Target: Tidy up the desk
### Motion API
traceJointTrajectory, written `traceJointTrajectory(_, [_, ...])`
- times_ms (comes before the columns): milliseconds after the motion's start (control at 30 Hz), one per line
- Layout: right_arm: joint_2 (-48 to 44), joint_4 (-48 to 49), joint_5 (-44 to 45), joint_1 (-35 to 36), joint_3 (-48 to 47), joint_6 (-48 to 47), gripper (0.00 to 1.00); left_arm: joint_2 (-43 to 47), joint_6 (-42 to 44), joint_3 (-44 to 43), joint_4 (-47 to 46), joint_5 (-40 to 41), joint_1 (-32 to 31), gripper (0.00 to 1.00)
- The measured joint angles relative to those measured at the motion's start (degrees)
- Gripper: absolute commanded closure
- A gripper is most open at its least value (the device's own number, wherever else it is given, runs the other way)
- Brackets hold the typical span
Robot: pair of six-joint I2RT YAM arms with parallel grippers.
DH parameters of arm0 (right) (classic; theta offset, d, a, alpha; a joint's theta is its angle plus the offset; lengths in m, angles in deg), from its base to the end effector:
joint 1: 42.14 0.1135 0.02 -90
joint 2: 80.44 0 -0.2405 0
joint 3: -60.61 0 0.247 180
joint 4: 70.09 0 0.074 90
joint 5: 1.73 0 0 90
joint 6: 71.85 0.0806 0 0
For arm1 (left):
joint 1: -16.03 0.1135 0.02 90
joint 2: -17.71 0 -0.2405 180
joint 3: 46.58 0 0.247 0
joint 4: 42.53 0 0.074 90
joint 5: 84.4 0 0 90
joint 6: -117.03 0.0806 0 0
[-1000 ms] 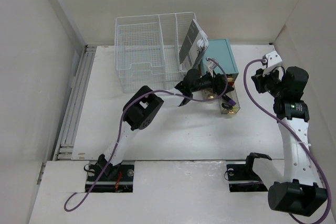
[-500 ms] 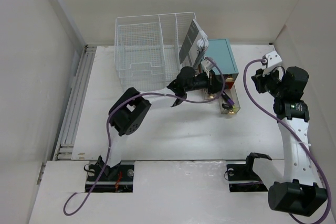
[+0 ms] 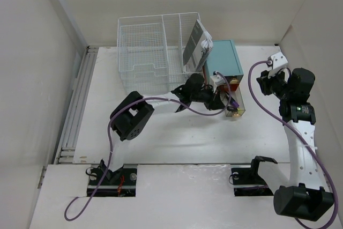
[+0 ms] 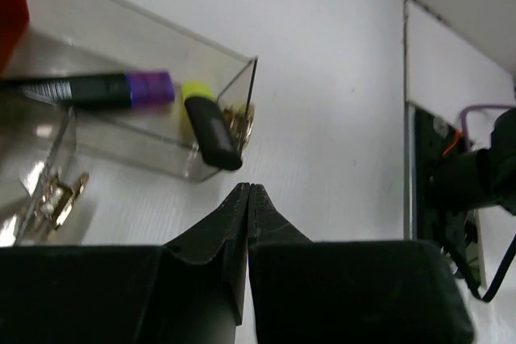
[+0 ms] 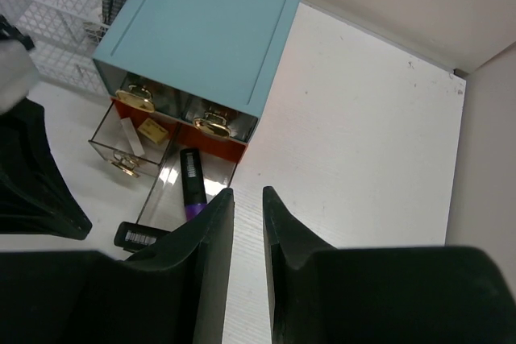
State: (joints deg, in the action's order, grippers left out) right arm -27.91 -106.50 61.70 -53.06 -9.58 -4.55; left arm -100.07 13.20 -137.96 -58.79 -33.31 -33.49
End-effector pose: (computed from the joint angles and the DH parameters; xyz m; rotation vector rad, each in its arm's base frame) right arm 0.2497 -0.0115 0.3324 -0.4975 1.7949 0.0345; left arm 0.2782 -0.4040 0.1924 1.0849 1.5895 -1.3659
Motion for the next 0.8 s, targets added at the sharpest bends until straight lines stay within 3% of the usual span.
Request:
traceJointTrajectory(267, [0.1, 0.0, 0.0, 0.0, 0.0, 0.0, 0.73, -4.0, 4.0, -2.8, 10.1, 0.1, 0.0, 1.00])
traceJointTrajectory(800, [0.1, 0.0, 0.7, 0.0, 0.0, -0.5, 0.73, -10.3, 4.3, -9.7, 11.8, -4.5, 0.0, 1.00])
